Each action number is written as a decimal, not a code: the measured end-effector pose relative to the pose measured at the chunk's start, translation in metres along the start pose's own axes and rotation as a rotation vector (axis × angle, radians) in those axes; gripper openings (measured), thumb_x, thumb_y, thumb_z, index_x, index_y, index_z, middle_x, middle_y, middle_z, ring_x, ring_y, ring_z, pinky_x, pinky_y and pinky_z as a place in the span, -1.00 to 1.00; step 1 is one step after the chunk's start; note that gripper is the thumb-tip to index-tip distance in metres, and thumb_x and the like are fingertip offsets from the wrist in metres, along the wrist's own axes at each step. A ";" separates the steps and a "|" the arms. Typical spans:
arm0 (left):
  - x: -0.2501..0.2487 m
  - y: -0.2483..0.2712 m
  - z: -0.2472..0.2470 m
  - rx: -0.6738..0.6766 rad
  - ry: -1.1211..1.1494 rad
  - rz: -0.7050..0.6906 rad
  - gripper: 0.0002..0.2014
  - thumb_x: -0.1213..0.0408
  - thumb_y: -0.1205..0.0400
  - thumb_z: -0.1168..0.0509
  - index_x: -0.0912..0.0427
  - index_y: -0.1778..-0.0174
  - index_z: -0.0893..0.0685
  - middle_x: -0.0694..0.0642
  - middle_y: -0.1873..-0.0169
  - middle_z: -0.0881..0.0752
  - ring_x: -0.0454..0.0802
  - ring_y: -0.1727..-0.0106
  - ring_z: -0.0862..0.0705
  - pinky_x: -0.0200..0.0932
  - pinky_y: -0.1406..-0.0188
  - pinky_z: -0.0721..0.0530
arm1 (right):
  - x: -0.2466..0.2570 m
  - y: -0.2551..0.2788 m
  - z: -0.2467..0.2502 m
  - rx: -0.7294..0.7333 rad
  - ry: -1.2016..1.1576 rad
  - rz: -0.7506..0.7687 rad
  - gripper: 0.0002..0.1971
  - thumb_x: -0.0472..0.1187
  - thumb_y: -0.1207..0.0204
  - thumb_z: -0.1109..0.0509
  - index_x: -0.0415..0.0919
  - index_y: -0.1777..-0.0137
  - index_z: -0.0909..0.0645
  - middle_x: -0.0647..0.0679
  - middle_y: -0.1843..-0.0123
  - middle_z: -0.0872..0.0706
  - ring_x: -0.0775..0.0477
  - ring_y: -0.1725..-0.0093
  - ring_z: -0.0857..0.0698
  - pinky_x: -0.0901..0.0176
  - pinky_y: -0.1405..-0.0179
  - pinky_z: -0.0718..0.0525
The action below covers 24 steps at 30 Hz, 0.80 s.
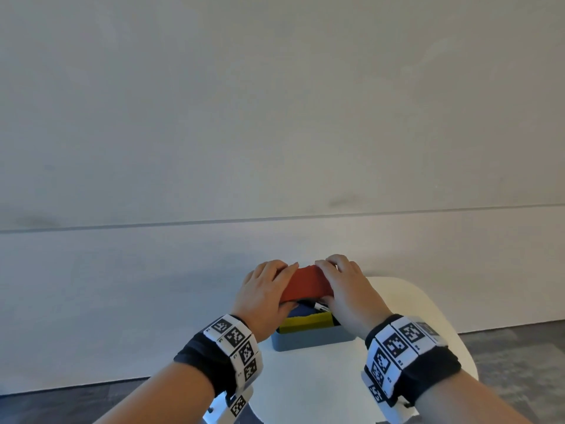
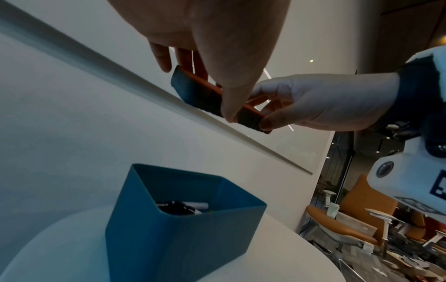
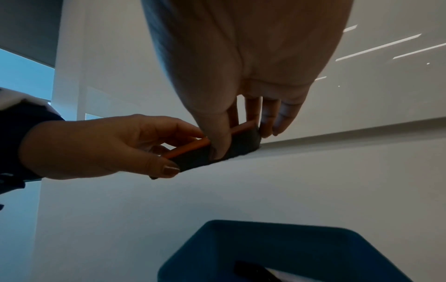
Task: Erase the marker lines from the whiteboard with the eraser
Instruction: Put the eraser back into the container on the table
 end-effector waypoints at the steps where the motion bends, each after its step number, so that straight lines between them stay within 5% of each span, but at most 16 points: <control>1: -0.001 -0.001 -0.008 0.015 -0.001 0.007 -0.36 -0.01 -0.56 -0.31 -0.01 -0.57 -0.32 -0.01 -0.37 -0.45 0.01 -0.38 -0.41 -0.07 -0.42 -0.33 | -0.006 0.000 -0.005 0.011 -0.002 -0.008 -0.44 -0.18 -0.57 -0.37 -0.03 -0.55 -0.30 0.03 -0.43 -0.31 -0.05 -0.32 -0.37 0.11 -0.27 -0.52; 16: 0.021 -0.013 -0.100 0.213 -0.001 0.098 -0.38 0.02 -0.61 -0.22 -0.09 -0.60 -0.20 -0.08 -0.47 -0.33 -0.06 -0.47 -0.32 -0.12 -0.48 -0.29 | -0.073 -0.017 -0.085 0.169 -0.064 -0.082 -0.43 -0.19 -0.59 -0.32 -0.06 -0.58 -0.25 -0.01 -0.45 -0.29 -0.06 -0.35 -0.37 0.09 -0.36 -0.48; 24: 0.026 -0.029 -0.128 0.331 0.035 0.121 -0.45 0.22 -0.59 -0.24 -0.10 -0.53 -0.32 -0.05 -0.42 -0.37 -0.04 -0.43 -0.35 -0.14 -0.40 -0.40 | -0.095 -0.024 -0.117 0.253 -0.078 -0.128 -0.44 -0.25 -0.59 -0.26 -0.05 -0.58 -0.25 -0.03 -0.41 -0.30 -0.06 -0.30 -0.41 0.14 -0.30 -0.50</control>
Point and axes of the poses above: each hand's wrist, its own y-axis away from the middle knuckle, its own z-axis out of the back of the hand, x = y × z, the point moved 10 cm from there along -y, towards the middle knuckle
